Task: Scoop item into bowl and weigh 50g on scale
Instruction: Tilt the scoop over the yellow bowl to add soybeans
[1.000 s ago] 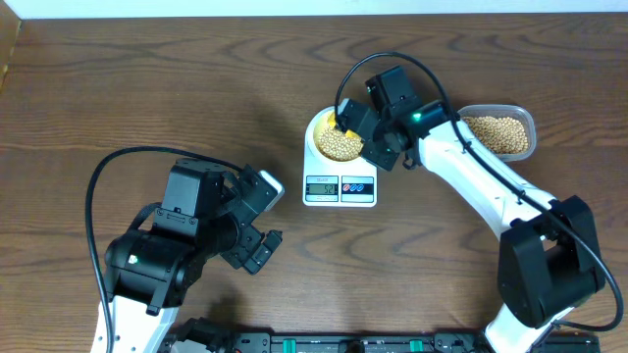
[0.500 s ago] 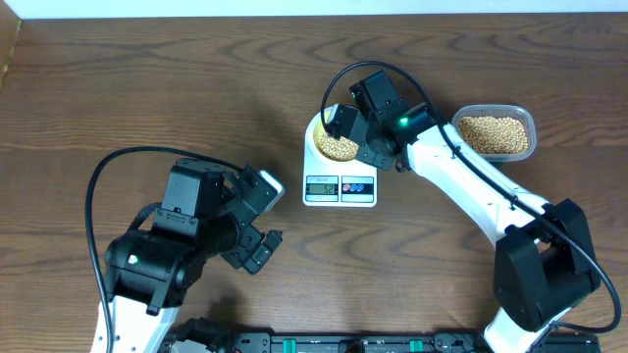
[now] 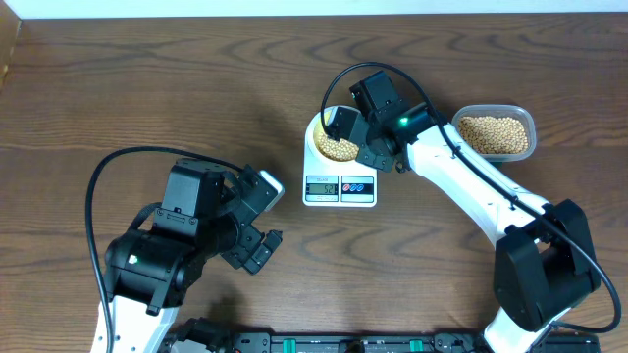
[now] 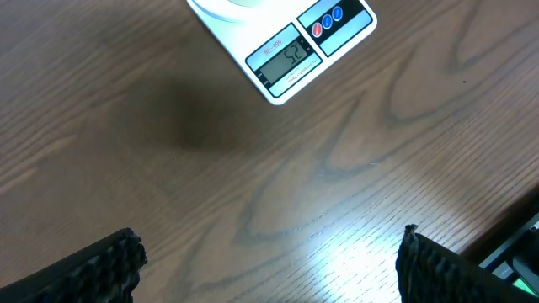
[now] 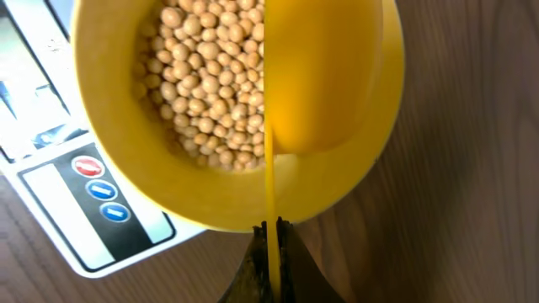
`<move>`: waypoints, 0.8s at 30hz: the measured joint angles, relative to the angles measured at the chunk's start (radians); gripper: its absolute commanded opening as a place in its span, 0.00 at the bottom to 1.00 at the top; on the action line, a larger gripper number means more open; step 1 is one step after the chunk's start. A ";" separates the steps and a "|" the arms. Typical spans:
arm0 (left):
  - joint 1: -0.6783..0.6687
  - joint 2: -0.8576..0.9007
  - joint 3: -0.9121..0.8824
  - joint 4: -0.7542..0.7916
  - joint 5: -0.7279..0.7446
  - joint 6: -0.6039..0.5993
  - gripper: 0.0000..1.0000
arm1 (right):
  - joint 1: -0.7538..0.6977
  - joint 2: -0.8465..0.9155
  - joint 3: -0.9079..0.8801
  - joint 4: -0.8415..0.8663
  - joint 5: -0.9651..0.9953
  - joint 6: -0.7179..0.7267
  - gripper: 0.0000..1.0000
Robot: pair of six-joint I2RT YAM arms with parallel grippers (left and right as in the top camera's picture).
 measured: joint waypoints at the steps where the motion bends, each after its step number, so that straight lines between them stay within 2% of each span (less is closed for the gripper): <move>1: 0.000 0.000 0.000 0.000 0.000 0.000 0.98 | 0.000 0.000 0.000 -0.004 -0.005 0.000 0.01; 24: 0.000 0.000 0.000 0.000 0.000 0.000 0.98 | 0.008 0.006 0.000 -0.070 -0.063 -0.002 0.01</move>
